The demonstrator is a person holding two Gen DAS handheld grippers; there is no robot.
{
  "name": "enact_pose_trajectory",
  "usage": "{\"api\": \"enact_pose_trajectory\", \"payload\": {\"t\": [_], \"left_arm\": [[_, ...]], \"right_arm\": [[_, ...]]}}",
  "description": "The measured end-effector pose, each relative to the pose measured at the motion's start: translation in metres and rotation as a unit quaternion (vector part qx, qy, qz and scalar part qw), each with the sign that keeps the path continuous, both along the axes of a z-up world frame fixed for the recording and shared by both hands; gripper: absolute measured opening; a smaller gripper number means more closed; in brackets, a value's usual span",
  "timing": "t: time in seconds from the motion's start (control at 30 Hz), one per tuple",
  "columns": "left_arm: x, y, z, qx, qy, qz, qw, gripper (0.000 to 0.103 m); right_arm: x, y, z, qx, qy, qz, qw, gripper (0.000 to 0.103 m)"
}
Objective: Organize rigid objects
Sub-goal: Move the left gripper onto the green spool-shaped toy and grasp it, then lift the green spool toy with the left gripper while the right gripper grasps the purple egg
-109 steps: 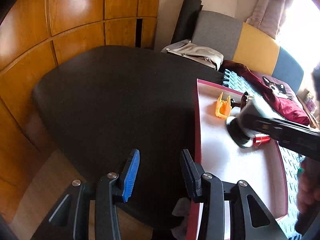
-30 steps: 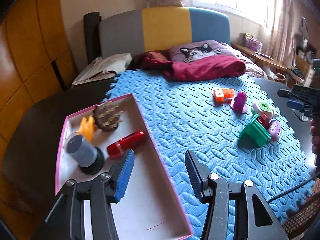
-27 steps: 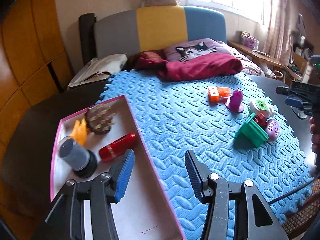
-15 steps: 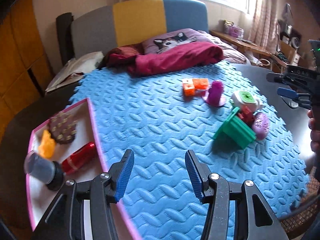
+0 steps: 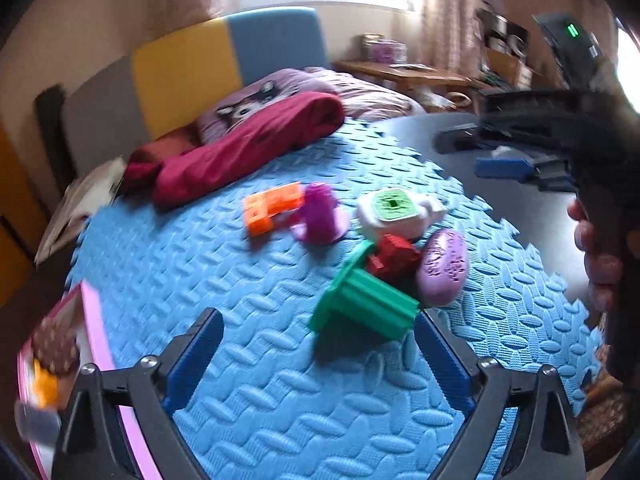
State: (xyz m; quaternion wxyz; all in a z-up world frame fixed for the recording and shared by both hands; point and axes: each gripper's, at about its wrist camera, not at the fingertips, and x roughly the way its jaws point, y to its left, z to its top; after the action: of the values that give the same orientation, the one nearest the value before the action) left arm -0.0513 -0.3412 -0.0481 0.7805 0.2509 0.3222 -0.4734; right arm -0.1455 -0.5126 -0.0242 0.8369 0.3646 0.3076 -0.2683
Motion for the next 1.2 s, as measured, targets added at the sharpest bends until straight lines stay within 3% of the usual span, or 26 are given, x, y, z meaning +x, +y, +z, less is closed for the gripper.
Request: {"api": "enact_pose_trajectory", "payload": {"t": [0.23,0.3,0.33,0.37,0.5,0.77,0.97,1.2], "left_arm": [[-0.003,-0.031,-0.022,0.028,-0.014,-0.061,0.9977,0.096],[0.002,-0.036,-0.027,0.028,0.007,-0.066,0.9974,0.083],[0.006,-0.038,-0.032,0.03,0.03,-0.066,0.9969,0.069],[0.008,-0.037,-0.034,0.026,0.039,-0.06,0.9971,0.067],[0.006,-0.02,-0.032,0.0,0.051,-0.039,0.9979,0.066],[0.006,0.036,-0.032,-0.009,0.064,0.03,0.9975,0.065],[0.002,0.051,-0.037,-0.015,0.062,0.038,0.9972,0.066],[0.0,0.051,-0.04,-0.026,0.057,0.037,0.9974,0.066]], "right_arm": [[-0.001,-0.002,-0.001,0.005,-0.001,0.0,1.0,0.059],[-0.001,-0.004,-0.003,0.009,0.0,-0.003,1.0,0.059],[-0.001,-0.004,-0.003,0.01,0.001,-0.004,1.0,0.059],[-0.001,-0.005,-0.004,0.011,0.003,-0.003,1.0,0.059],[0.005,-0.002,-0.008,0.014,0.016,0.009,1.0,0.059],[0.015,0.004,-0.021,0.029,0.053,0.036,0.998,0.059],[0.022,0.009,-0.032,0.05,0.068,0.066,0.994,0.059],[0.034,0.019,-0.045,0.064,0.094,0.099,0.989,0.069]]}}
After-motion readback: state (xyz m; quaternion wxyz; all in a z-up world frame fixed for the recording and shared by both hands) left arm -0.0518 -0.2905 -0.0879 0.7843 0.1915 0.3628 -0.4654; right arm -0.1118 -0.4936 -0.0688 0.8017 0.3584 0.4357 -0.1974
